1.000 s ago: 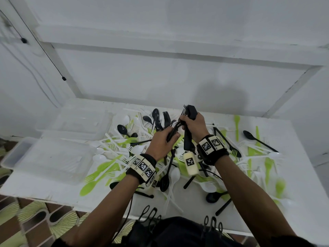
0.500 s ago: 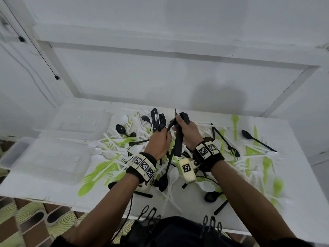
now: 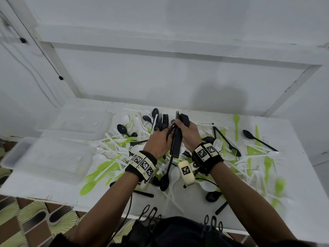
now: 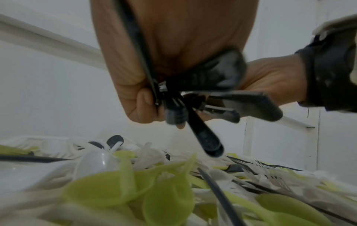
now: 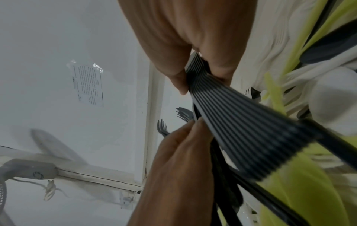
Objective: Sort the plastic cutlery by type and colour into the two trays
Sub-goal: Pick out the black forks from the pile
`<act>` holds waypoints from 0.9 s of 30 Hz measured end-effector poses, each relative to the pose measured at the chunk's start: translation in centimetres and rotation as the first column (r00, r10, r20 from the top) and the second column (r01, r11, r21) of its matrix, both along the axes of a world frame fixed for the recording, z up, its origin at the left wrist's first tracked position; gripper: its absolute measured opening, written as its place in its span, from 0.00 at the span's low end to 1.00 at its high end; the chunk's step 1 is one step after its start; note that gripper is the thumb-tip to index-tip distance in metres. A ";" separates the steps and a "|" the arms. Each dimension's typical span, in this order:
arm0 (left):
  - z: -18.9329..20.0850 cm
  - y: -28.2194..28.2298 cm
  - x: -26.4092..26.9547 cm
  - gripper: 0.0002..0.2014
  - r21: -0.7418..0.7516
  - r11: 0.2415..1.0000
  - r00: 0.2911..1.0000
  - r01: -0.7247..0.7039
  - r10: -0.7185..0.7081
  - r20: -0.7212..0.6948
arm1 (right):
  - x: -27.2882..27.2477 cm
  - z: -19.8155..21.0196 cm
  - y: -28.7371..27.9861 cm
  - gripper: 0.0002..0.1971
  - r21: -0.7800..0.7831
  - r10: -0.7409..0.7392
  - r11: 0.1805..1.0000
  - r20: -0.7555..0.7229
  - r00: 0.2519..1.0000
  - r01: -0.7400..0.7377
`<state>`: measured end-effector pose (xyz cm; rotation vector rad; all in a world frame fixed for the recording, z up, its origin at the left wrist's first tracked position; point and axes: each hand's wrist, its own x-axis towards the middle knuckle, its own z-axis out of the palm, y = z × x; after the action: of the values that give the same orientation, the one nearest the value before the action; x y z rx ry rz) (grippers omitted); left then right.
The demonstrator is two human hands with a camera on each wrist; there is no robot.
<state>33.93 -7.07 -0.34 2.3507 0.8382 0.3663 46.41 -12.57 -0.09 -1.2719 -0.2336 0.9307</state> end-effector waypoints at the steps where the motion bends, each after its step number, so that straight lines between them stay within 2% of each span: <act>1: 0.0 0.0 -0.1 0.13 -0.002 1.000 1.000 0.007 -0.007 0.001 | 0.2 0.0 0.0 0.15 -0.020 -0.006 1.000 0.005 1.000 0.006; 4: 0.1 0.0 -0.6 0.18 -0.135 0.990 0.999 0.033 -0.027 0.042 | 0.5 0.2 -0.1 0.13 -0.023 -0.025 0.999 0.008 1.000 0.026; 8: -0.1 -0.2 -0.9 0.26 -0.287 0.958 0.994 0.020 0.012 0.110 | 0.6 0.2 -0.3 0.09 0.015 0.000 1.000 -0.061 0.998 0.001; 13: -0.4 0.6 -0.7 0.29 -0.466 0.885 0.994 0.021 0.032 0.105 | -0.1 0.2 -0.4 0.13 0.035 0.029 0.999 -0.069 0.997 -0.027; 15: 0.1 0.5 -0.6 0.24 -0.561 0.827 0.997 0.031 0.013 0.075 | -0.1 0.1 -0.6 0.16 0.027 0.028 0.999 -0.079 0.996 -0.026; 17: 0.1 0.4 -0.5 0.19 -0.553 0.833 1.000 0.013 -0.003 0.020 | -0.2 -0.1 -0.6 0.16 0.034 0.040 0.999 -0.096 0.995 -0.037; 21: -0.5 0.4 -0.8 0.24 -0.421 0.907 0.998 0.024 -0.048 -0.047 | -0.1 0.0 -0.9 0.09 0.030 0.088 0.996 -0.098 0.991 -0.085; 24: -0.8 0.8 -1.3 0.29 -0.423 0.902 0.996 0.084 -0.087 0.013 | 0.4 -0.1 -1.1 0.12 0.009 0.114 0.993 -0.092 0.989 -0.114; 27: -0.9 0.9 -1.6 0.28 -0.429 0.893 0.991 0.135 -0.118 0.066 | 0.1 0.4 -1.3 0.11 0.005 0.149 0.989 -0.066 0.987 -0.149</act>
<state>32.32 -6.13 -1.29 1.9609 0.6624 0.1484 46.54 -13.88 0.28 -1.2335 -0.2796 1.0986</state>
